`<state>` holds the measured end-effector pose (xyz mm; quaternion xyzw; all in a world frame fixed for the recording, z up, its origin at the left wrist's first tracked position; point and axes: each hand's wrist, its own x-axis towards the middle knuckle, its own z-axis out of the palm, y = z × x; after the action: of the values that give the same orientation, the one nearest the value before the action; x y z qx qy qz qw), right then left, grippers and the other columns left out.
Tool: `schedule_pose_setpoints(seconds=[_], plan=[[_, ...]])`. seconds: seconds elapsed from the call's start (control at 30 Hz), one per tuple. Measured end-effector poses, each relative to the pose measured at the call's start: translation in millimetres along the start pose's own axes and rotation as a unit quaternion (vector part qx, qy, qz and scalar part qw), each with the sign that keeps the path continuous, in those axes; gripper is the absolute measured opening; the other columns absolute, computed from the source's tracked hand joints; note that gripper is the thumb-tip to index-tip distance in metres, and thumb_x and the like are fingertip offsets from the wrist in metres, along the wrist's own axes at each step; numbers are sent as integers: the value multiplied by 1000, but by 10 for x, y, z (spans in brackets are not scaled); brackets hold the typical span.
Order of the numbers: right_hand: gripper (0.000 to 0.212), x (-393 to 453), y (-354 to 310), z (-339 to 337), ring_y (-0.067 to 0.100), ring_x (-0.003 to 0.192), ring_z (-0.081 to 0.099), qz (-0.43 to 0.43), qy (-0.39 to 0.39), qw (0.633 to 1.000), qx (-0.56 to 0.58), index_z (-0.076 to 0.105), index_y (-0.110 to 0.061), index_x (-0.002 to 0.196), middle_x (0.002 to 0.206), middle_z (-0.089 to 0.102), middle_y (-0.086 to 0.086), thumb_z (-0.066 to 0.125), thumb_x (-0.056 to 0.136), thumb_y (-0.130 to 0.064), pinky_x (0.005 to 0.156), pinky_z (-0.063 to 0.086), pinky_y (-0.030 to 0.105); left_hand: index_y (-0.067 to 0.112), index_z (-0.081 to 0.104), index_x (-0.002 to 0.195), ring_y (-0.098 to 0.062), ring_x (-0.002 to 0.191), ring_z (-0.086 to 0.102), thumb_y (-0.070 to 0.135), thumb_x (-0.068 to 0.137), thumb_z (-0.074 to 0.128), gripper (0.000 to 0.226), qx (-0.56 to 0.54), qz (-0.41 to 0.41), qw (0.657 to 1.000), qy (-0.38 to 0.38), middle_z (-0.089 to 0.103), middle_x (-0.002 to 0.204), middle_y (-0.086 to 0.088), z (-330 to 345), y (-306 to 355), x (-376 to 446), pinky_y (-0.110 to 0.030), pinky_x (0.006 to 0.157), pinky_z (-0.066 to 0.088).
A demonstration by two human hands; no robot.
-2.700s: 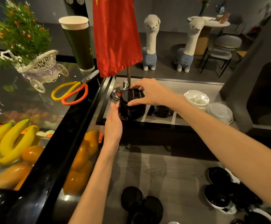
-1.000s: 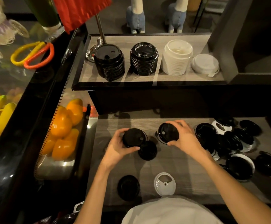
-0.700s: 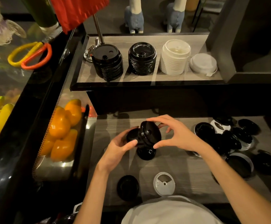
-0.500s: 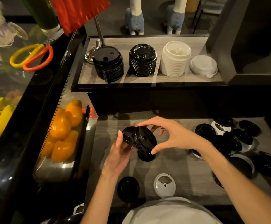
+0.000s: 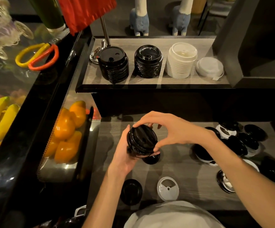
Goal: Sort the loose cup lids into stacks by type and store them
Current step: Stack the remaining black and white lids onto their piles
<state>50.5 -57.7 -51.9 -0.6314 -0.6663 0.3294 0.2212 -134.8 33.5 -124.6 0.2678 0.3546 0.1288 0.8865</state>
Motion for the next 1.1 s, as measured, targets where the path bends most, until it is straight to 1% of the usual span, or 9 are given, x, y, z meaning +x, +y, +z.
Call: schedule_pose_setpoints(seconds=[0.13, 0.23, 0.3, 0.5, 0.63, 0.73, 0.9, 1.0, 1.1], plan=[[82, 20, -41, -20, 7, 133, 46, -8, -5, 1000, -7, 52, -48, 143, 140, 44, -22, 93, 74, -28, 109, 46, 36, 28, 82, 100, -37, 108, 73, 46, 109, 40, 47, -4, -9, 1000, -15, 75, 117, -14, 59, 44, -41, -62, 85, 59], [83, 25, -28, 6, 4, 129, 47, 6, -5, 1000, -7, 51, -50, 142, 139, 44, -23, 93, 73, -30, 106, 47, 30, 21, 76, 120, -36, 122, 66, 53, 107, 36, 53, -7, -13, 1000, -8, 71, 128, -14, 75, 56, -42, -66, 103, 48], [82, 18, -12, 28, 1, 124, 50, 20, -1, 1000, -5, 51, -50, 141, 139, 43, -24, 93, 73, -36, 99, 47, 25, 18, 67, 132, -35, 121, 67, 56, 106, 34, 57, -1, -14, 1000, -7, 71, 128, -13, 96, 66, -41, -62, 97, 53], [82, -4, -23, 108, -2, 122, 49, 39, 20, 999, -5, 48, -52, 142, 139, 40, -26, 91, 73, -40, 94, 43, 21, 20, 73, 124, -33, 116, 70, 63, 103, 34, 61, 28, -5, 1000, 14, 73, 125, -12, 138, 103, -52, -59, 99, 54], [84, -28, -74, 57, -3, 126, 48, 57, 28, 998, 5, 43, -59, 141, 138, 44, -28, 90, 75, -38, 103, 46, 30, 25, 81, 109, -31, 113, 72, 64, 103, 29, 66, 46, -5, 999, -3, 74, 124, -10, 228, 189, -78, -48, 91, 59], [85, -4, -157, -93, -2, 130, 51, 51, 32, 998, 8, 42, -58, 143, 139, 54, -26, 90, 76, -34, 110, 47, 39, 21, 74, 119, -35, 110, 72, 67, 102, 29, 67, 44, 4, 999, -16, 74, 122, -14, 340, 322, -83, -47, 78, 63], [83, 39, -312, -522, -4, 128, 54, 29, 71, 997, 12, 50, -53, 141, 136, 58, -26, 92, 75, -28, 107, 51, 30, 20, 64, 136, -34, 122, 66, 75, 98, 26, 77, 127, 51, 990, -32, 68, 134, -14, 552, 658, -49, -59, 106, 50], [85, 117, -354, -792, -2, 131, 52, 8, 90, 996, -25, 49, -51, 144, 142, 55, -27, 92, 75, -28, 108, 48, 28, 17, 69, 128, -25, 115, 71, 64, 100, 39, 63, 210, 123, 970, -13, 75, 120, -9, 753, 903, -106, -47, 101, 56], [87, 229, -398, -1016, -9, 129, 48, -3, 99, 993, -58, 47, -46, 148, 145, 52, -28, 92, 76, -28, 100, 41, 10, 15, 72, 118, -22, 102, 75, 40, 101, 57, 33, 271, 209, 940, -2, 78, 106, -8, 839, 1106, -127, -35, 84, 62]])
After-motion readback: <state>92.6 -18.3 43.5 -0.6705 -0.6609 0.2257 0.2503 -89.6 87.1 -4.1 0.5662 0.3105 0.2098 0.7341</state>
